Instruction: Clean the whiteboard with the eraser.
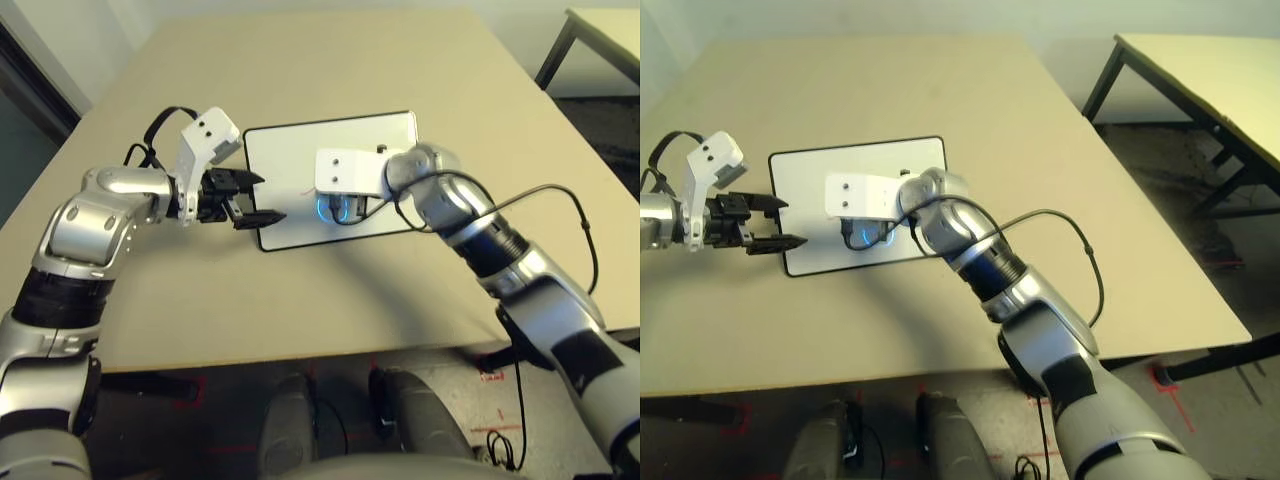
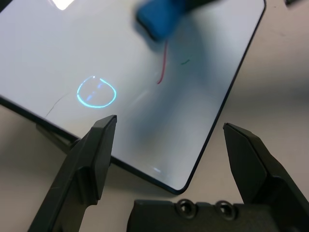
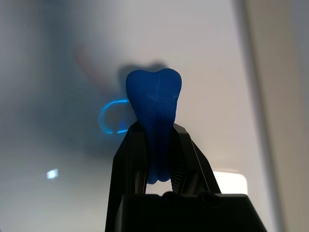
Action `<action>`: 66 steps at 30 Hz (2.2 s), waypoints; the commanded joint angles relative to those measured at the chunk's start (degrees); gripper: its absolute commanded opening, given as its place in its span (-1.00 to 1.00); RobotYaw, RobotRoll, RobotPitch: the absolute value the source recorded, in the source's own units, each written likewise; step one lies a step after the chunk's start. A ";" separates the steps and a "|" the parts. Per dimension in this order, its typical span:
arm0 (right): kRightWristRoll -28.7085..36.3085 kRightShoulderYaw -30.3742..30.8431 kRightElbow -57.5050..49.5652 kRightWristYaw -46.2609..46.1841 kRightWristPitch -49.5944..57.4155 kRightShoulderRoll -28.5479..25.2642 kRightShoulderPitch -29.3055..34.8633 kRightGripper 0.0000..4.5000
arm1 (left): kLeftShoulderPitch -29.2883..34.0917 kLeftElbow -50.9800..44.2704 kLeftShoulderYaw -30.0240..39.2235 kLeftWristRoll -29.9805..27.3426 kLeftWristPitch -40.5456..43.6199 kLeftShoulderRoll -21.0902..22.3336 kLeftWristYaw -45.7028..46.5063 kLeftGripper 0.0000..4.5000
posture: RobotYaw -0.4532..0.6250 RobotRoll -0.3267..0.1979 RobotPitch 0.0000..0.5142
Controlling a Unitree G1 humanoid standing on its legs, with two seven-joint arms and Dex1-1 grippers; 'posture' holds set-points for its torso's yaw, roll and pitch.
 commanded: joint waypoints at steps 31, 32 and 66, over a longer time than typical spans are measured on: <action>-1.28 3.24 -15.16 7.48 5.39 -5.09 11.31 -0.73 | 0.91 -2.80 0.47 -0.99 2.56 1.36 -0.51 1.00 | -0.11 0.25 -0.43; -1.47 3.39 -16.93 8.13 6.14 -5.54 12.20 -0.73 | 0.99 -2.94 0.53 -1.05 2.66 1.41 -0.48 1.00 | -0.12 0.25 -0.42; -1.99 2.06 -3.28 2.17 1.14 -0.35 5.18 -0.73 | 1.09 -2.84 0.37 -1.85 2.81 1.44 0.40 1.00 | -0.12 0.25 -0.38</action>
